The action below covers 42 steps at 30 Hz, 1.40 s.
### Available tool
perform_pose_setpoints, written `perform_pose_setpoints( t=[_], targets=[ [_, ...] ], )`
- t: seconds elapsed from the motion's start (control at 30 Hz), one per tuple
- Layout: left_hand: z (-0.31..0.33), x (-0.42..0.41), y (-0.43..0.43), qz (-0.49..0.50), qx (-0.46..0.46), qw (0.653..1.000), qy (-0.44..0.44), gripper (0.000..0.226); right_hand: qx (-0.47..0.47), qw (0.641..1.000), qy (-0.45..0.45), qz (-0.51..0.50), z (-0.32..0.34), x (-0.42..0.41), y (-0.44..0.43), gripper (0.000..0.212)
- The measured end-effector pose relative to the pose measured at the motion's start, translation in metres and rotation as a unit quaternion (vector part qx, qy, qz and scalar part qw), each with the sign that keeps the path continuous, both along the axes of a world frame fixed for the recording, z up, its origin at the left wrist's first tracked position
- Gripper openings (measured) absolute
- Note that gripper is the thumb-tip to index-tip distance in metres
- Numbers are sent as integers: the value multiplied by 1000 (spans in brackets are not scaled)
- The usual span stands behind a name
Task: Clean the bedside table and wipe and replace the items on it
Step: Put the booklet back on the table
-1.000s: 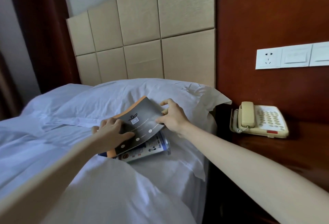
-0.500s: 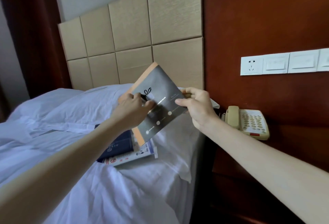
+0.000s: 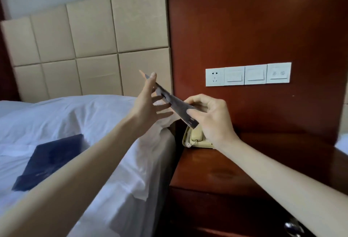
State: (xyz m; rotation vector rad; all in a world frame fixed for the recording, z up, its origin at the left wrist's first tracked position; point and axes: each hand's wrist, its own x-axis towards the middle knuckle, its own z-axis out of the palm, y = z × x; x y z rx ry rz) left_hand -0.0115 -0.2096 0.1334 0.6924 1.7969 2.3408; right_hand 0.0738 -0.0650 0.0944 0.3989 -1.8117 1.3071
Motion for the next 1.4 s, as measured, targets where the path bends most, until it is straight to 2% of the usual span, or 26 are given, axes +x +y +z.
perform_pose_setpoints(
  t=[0.1, 0.17, 0.27, 0.37, 0.47, 0.6, 0.8, 0.9, 1.0, 1.07, 1.13, 1.2, 1.27, 1.4],
  targets=[
    [-7, 6, 29, -35, 76, 996, -25, 37, 26, 999, -20, -14, -6, 11, 26, 22],
    [-9, 9, 50, -24, 95, 995, -33, 23, 40, 997, -52, -38, -13, 16, 41, 23],
    [-14, 13, 78, 12, 92, 993, -67, 31, 45, 993, -101, -46, -22, 25, 62, 27],
    [-22, 19, 106, 16, 91, 993, -78, 20, 129, 981, -114, -84, -28, 36, 89, 29],
    [-30, 24, 130, 6, 91, 992, -89, 14, 178, 973, -128, -72, -37, 49, 115, 38],
    [-38, 28, 160, -11, 87, 993, -80, 19, 185, 967, -160, -70, -50, 64, 152, 53],
    [-49, 34, 202, -29, 54, 996, -65, 19, 114, 969, -135, -171, -58, 74, 224, 61],
    [-54, 37, 222, -47, 38, 996, -62, 19, 44, 956, -200, -209, -68, 73, 266, 74],
    [-57, 43, 241, -65, 40, 994, -72, 19, -61, 944, -261, -192, -79, 79, 297, 80],
    [-58, 45, 252, -72, 31, 994, -75, 19, -144, 939, -278, -141, -85, 85, 312, 74],
    [-60, 48, 263, -77, 18, 993, -83, 19, -211, 928, -296, -76, -91, 91, 324, 58],
    [-63, 50, 272, -74, 1, 993, -89, 19, -214, 927, -305, -51, -93, 96, 332, 37],
    [-66, 51, 281, -72, -10, 993, -88, 19, -215, 931, -290, -52, -93, 98, 340, 26],
    [-74, 56, 299, -122, -10, 989, -77, 22, -248, 930, -250, -104, -96, 99, 354, 17]
  ],
)
